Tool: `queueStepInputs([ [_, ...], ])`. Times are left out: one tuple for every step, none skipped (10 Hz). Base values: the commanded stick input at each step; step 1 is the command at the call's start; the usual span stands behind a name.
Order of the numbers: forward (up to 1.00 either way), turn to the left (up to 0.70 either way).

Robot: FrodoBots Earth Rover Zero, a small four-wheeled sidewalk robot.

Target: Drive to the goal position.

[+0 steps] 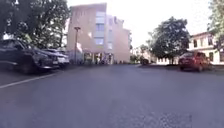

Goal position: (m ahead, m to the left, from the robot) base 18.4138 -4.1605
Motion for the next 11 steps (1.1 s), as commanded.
queueStepInputs([
  [0.70,0.00],
  [0.70,0.00],
  [0.70,0.00],
  [0.70,0.00],
  [0.70,0.00],
  [0.70,0.00],
  [0.70,0.00],
  [0.70,0.00],
  [0.70,0.01],
  [0.70,0.03],
  [0.70,0.09],
])
